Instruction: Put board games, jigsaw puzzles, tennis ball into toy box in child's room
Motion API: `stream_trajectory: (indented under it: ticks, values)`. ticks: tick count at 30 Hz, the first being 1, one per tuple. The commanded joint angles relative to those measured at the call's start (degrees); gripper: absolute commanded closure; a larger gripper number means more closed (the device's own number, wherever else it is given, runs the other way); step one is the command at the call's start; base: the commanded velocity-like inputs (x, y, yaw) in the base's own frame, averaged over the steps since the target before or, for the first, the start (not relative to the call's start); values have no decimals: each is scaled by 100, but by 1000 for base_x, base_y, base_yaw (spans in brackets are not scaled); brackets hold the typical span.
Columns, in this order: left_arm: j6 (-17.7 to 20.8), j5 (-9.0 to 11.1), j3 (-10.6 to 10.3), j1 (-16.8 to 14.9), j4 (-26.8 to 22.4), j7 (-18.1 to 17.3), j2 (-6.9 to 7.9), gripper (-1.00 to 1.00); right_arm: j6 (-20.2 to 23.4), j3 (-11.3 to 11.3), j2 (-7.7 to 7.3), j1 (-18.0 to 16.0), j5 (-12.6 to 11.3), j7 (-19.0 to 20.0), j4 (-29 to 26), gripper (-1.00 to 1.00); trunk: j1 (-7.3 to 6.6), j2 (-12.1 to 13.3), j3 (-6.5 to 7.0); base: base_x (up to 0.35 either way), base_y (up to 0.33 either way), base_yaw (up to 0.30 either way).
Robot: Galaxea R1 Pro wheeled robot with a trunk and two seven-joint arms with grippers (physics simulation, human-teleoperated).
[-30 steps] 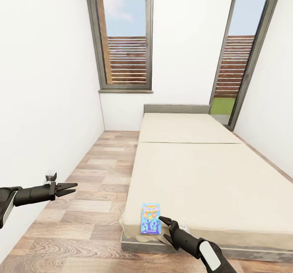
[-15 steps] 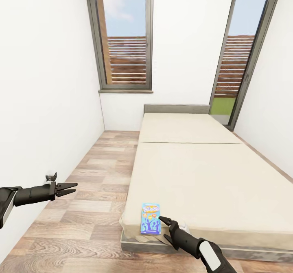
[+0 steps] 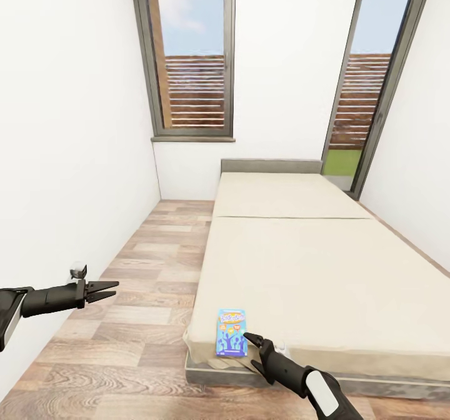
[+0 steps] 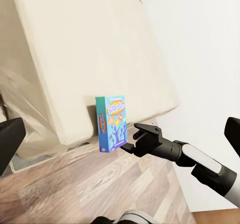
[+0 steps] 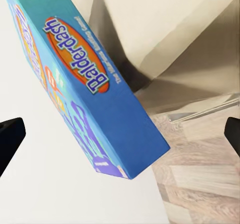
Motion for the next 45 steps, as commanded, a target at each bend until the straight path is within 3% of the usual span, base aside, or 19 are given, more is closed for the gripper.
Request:
stream_trajectory:
  ticks: [1, 6, 12, 45]
  values:
    - [61, -45, 12, -2, -3, -41, -2, -100, 42, -40, 7, -5, -1, 5, -2, -100, -1, -3, -6, 0, 0, 0]
    - [62, -44, 18, -5, -3, -41, 3, -100, 42, -40, 7, -7, -1, 5, -2, -100, -1, -3, -6, 0, 0, 0]
    - [63, -44, 17, -2, -3, -41, 3, -100, 42, -40, 7, -9, -3, 1, -2, -100, 131, -243, -113, 0, 0, 0]
    - [55, -45, 15, -4, -3, -41, 3, -100, 42, -40, 7, -9, -1, -3, -2, -100, 131, -243, -113, 0, 32, 0]
